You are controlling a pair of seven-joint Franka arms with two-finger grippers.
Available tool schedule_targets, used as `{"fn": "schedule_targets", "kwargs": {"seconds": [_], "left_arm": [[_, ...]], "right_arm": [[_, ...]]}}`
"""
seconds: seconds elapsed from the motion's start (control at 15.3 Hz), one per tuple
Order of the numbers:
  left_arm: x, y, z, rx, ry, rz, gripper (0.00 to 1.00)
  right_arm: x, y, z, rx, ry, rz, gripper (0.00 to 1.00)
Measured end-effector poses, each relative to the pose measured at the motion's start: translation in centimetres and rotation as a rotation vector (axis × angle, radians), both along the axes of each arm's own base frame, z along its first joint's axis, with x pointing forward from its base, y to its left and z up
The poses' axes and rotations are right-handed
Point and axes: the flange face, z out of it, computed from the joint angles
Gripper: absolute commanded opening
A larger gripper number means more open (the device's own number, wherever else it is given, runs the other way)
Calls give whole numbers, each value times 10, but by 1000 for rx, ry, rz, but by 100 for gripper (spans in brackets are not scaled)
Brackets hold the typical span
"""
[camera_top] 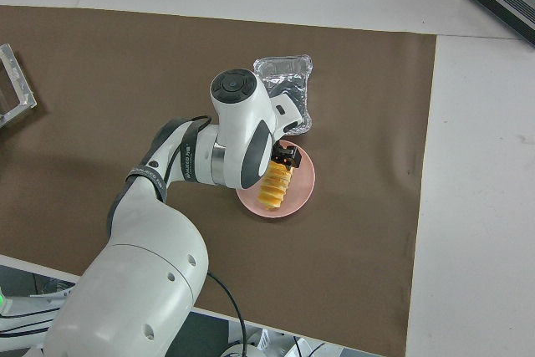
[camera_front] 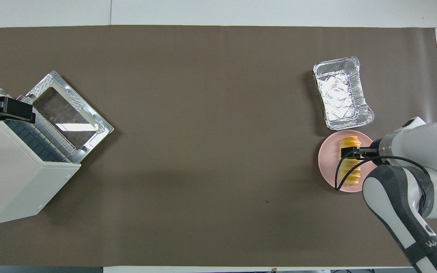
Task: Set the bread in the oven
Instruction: 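Reach the right gripper to the yellow bread on the pink plate and grasp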
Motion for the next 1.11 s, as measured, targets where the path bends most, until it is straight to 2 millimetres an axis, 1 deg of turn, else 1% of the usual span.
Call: {"fn": "schedule_targets", "kwargs": {"seconds": [0.26, 0.46, 0.52, 0.59, 0.65, 0.72, 0.79, 0.85, 0.98, 1.11], "left_arm": [[0, 0, 0, 0, 0, 0, 100], [0, 0, 0, 0, 0, 0, 100], [0, 0, 0, 0, 0, 0, 100], [0, 0, 0, 0, 0, 0, 100], [0, 0, 0, 0, 0, 0, 100], [0, 0, 0, 0, 0, 0, 100], [0, 0, 0, 0, 0, 0, 100], [0, 0, 0, 0, 0, 0, 100], [0, 0, 0, 0, 0, 0, 100], [0, 0, 0, 0, 0, 0, 100]], "right_arm": [[-5, 0, -12, -1, -11, 0, 100], [-7, 0, -26, -1, -14, 0, 100], [-7, 1, -32, -2, -22, 0, 92], [-7, 1, -38, -3, -27, 1, 75], [-7, 1, -42, -3, -26, 2, 49], [-8, 1, -45, -3, -23, 2, 25], [-8, 1, -46, -3, -21, 2, 7], [-8, 1, -46, -3, -22, 1, 0], [-7, 2, -45, 0, -22, -20, 0], [-6, 9, -42, 21, -7, -35, 0]]}}
